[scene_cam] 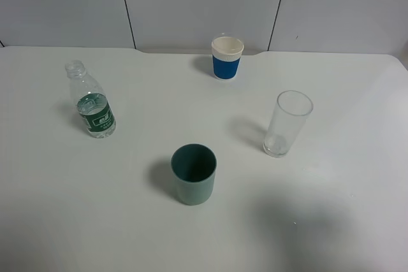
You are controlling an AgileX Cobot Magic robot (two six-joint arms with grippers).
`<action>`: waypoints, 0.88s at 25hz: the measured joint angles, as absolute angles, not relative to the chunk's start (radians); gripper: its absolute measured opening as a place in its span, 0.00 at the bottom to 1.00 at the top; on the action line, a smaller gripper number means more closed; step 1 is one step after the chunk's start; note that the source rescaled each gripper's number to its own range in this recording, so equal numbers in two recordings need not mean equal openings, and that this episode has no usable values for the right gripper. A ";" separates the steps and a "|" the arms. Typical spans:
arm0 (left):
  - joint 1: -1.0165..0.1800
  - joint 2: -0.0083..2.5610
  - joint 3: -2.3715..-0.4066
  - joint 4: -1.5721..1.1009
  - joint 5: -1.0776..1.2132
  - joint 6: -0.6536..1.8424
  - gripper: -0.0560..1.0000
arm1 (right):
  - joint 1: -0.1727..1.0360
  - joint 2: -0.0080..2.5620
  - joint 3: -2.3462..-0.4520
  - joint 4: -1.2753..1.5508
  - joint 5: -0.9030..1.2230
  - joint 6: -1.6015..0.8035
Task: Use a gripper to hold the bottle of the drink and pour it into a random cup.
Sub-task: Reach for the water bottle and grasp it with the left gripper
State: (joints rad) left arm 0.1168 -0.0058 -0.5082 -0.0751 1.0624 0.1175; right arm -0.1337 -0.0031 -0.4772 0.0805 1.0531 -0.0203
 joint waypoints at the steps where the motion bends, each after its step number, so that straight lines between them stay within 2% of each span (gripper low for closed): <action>1: 0.117 -0.006 -0.508 -0.075 1.062 0.117 1.00 | -0.134 -0.003 -0.477 0.081 1.053 -0.020; 22: 0.117 -0.006 -0.508 -0.075 1.062 0.117 1.00 | -0.134 -0.003 -0.477 0.081 1.053 -0.020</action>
State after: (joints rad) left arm 0.1168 -0.0058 -0.5082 -0.0751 1.0624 0.1175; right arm -0.1337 -0.0031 -0.4772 0.0805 1.0531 -0.0203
